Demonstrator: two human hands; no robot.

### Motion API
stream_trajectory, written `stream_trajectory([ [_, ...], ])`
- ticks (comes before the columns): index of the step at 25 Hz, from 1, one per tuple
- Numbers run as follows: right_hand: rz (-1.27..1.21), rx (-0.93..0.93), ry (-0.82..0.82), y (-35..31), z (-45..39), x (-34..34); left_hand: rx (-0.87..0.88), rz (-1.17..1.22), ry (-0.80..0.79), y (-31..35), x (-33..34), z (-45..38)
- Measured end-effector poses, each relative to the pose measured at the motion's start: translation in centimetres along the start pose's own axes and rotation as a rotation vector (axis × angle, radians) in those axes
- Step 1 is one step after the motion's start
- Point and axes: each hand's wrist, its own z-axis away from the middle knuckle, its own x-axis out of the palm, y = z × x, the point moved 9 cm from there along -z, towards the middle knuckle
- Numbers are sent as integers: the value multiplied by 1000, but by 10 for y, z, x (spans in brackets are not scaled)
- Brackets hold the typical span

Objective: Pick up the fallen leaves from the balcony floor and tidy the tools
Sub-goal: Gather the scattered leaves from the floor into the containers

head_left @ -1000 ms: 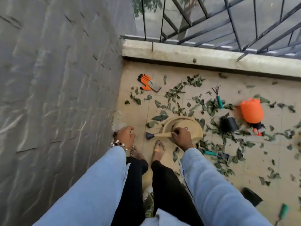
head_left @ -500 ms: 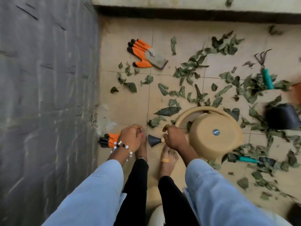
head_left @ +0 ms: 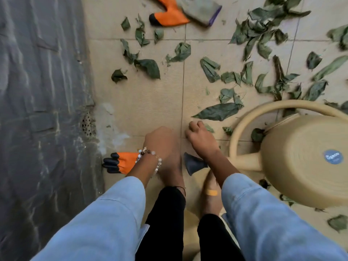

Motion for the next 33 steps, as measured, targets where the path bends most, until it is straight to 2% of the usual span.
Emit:
stream_trajectory([
  [2,-360,193,127,20,-2,-21,-46,75,6,5,2,3],
  [3,-619,327,142,29,3,-29,-90,164,-1,6,5,6],
  [4,-962,442,120,30,9,-35,-158,311,-28,10,9,11],
  [5,-1263,481,102,18,15,-42,-250,506,-77,16,17,18],
  [6,-1416,456,107,6,19,-53,-343,726,-138,23,26,26],
  [7,-1393,376,97,-3,22,-68,-413,940,-183,33,34,33],
  [8,-1255,259,57,-12,23,-82,-457,1119,-185,41,38,38],
  [10,-947,35,-69,-23,25,-94,-496,1341,-82,46,37,41],
  [11,-867,41,-72,-10,24,-96,-507,1387,-8,43,32,40],
  [13,-850,297,71,42,24,-96,-506,1328,111,28,19,32],
  [14,-658,445,116,70,29,-91,-471,1218,131,22,11,27],
  [15,-372,547,57,89,34,-81,-415,1101,130,18,5,22],
  [16,-152,577,-52,96,39,-67,-347,1010,116,16,-1,19],
  [17,16,528,-131,92,42,-55,-283,952,94,15,-3,17],
  [19,179,403,-160,76,42,-34,-215,903,50,14,-3,16],
  [20,269,375,-121,72,41,-33,-210,885,36,12,-1,16],
  [21,308,359,-67,71,37,-35,-216,863,28,9,1,16],
  [24,102,384,-5,80,25,-39,-244,784,37,8,2,16],
  [25,26,417,66,85,20,-46,-271,776,46,8,0,16],
  [27,-33,414,150,83,8,-55,-350,843,56,7,-1,14],
  [31,104,194,59,59,-7,-48,-368,897,77,9,2,5],
  [33,149,155,37,61,-9,-43,-347,945,78,13,6,5],
])
